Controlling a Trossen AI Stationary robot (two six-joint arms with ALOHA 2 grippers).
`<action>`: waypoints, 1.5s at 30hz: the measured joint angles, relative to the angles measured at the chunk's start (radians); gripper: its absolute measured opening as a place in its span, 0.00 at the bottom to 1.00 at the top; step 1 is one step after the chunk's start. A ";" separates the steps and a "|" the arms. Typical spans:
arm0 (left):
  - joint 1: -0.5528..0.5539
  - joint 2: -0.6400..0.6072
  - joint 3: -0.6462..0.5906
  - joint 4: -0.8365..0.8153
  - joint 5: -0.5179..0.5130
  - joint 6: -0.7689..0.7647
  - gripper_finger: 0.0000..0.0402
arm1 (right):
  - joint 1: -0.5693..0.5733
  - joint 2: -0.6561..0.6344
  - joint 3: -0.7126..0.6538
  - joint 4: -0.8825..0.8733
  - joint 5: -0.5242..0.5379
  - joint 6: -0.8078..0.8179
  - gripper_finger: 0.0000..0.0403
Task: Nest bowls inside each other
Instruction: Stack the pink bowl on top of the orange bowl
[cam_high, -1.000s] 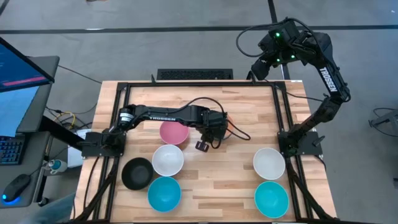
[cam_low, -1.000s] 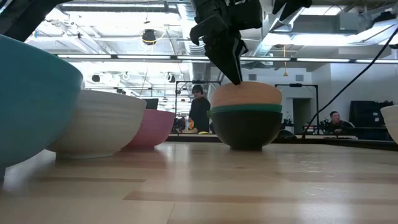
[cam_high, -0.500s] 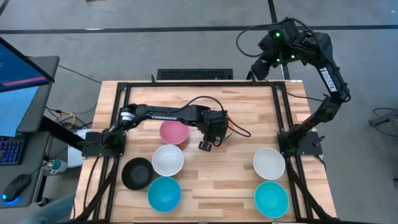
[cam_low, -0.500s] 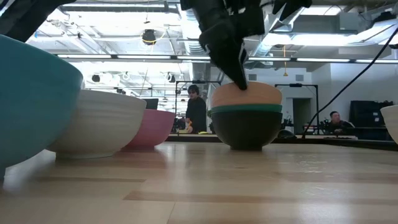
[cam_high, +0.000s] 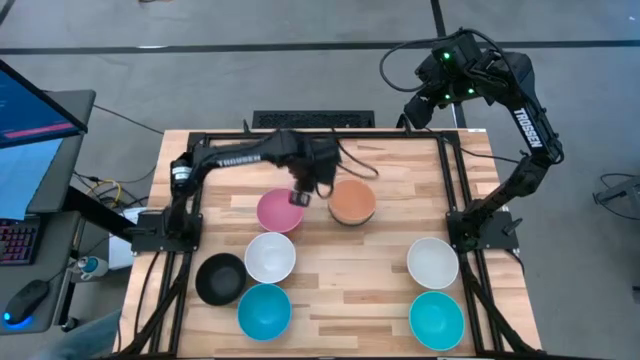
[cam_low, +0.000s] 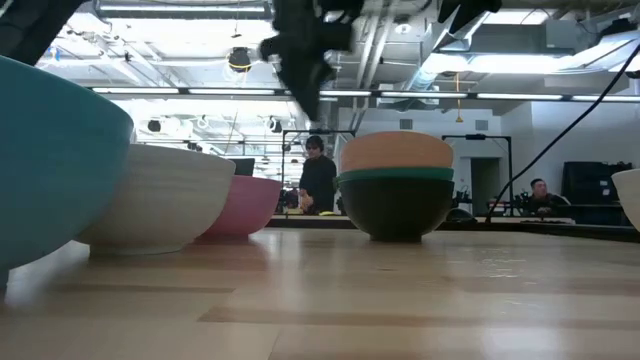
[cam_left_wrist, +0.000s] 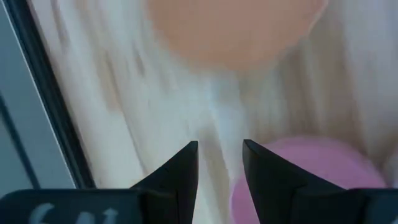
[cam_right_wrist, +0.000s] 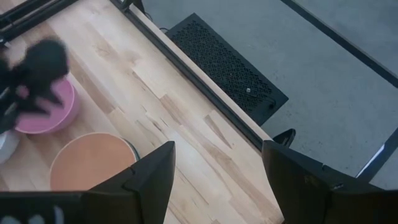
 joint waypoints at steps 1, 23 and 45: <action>0.029 -0.002 -0.015 -0.015 0.015 -0.003 0.29 | 0.000 0.000 0.000 0.000 0.000 0.000 0.66; 0.110 -0.466 -0.732 0.339 0.015 -0.023 0.29 | 0.000 0.000 0.000 0.000 0.012 -0.016 0.66; 0.185 -0.459 -0.892 0.400 0.142 -0.137 0.29 | 0.001 0.003 0.000 0.000 0.011 0.022 0.66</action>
